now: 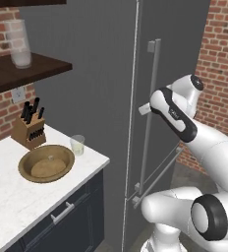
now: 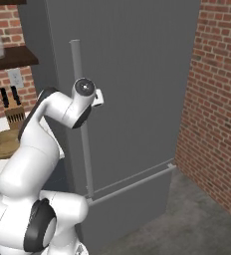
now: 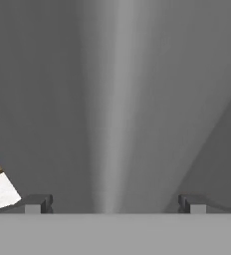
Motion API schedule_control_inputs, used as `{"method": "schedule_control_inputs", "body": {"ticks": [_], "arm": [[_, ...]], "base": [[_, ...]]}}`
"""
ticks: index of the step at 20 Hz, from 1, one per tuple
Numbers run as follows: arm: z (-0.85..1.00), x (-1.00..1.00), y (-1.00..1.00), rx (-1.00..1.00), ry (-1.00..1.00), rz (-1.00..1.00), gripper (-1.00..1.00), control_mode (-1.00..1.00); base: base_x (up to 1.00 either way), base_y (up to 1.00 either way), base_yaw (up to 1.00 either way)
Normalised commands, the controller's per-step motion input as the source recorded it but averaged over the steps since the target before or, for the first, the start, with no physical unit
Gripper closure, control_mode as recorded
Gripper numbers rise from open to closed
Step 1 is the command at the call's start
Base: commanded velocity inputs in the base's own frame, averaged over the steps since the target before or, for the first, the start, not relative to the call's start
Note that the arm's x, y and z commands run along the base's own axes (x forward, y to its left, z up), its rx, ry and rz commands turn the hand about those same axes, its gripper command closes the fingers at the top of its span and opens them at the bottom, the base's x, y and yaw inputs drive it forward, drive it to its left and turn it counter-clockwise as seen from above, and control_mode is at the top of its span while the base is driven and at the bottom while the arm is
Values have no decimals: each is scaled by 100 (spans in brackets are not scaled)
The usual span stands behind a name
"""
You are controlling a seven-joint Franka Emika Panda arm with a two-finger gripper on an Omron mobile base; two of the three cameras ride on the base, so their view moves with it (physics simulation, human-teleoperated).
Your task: Grab a lemon wedge from the fridge and one ice cube from the ice bowl, and put them in the glass of lemonade.
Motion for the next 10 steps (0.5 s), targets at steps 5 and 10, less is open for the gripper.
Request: {"method": "schedule_control_inputs", "body": {"ticks": [5,10], "arm": [[-9,16,54,0,0,0,100,-100],[-1,20,30,-1,0,0,100,-100]], "base": [[0,0,0],[0,0,0]]}}
